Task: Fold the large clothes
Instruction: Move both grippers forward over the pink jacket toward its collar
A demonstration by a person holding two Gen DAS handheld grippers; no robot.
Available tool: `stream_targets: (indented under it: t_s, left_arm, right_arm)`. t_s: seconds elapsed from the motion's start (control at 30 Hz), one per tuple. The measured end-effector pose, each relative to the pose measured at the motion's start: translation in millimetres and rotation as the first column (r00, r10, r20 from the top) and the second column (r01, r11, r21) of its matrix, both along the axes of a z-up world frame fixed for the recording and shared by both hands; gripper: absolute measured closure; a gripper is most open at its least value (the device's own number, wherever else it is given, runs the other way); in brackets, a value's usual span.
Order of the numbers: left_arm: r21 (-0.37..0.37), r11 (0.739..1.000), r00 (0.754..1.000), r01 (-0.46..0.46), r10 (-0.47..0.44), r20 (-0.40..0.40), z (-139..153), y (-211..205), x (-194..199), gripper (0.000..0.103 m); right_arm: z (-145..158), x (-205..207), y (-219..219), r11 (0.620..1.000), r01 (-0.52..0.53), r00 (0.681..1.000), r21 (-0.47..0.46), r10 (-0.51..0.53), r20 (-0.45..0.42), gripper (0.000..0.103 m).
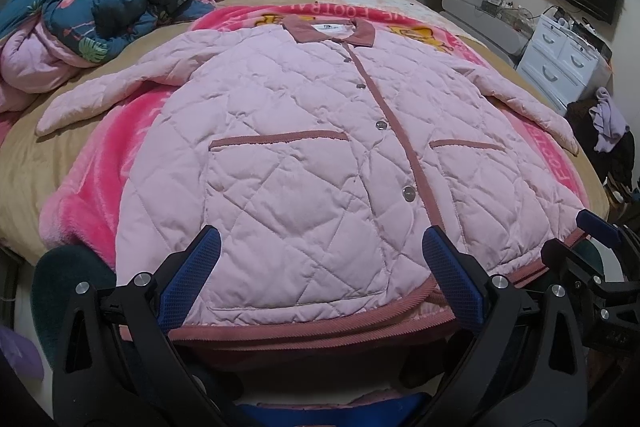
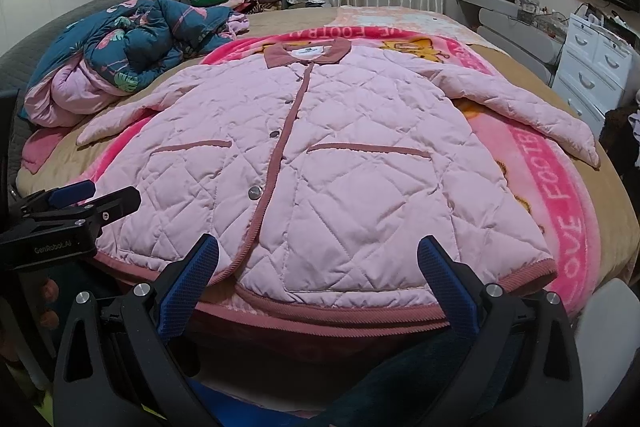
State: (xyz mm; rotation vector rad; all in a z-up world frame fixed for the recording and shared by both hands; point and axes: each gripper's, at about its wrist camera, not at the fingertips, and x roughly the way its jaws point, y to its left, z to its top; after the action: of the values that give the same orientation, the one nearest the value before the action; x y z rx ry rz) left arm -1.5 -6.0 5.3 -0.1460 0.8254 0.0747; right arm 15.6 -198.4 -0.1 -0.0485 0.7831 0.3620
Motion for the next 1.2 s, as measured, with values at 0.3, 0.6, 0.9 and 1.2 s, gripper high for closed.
stream_targets:
  t_s: [0.3, 0.6, 0.9, 1.2]
  left_arm:
    - [-0.004, 1.000, 1.000, 0.002, -0.002, -0.014, 0, 2, 2, 0.008]
    - [0.002, 1.000, 1.000, -0.027, 0.027, 0.003, 12, 17, 17, 0.008]
    - [-0.010, 0.999, 0.999, -0.042, 0.042, 0.004, 23, 31, 40, 0.008]
    - [-0.016, 0.999, 0.999, -0.045, 0.045, 0.023, 37, 37, 68, 0.008]
  right_arm:
    - [0, 6, 1, 1.000, -0.010, 1.000, 0.004, 0.010, -0.014, 0.004]
    - [13, 24, 6, 1.000, -0.013, 1.000, 0.007, 0.013, -0.014, 0.004]
    - [31, 49, 8, 1.000, 0.003, 1.000, 0.011, -0.003, 0.005, 0.004]
    - [43, 80, 12, 1.000, 0.018, 1.000, 0.014, -0.019, 0.010, 0.004]
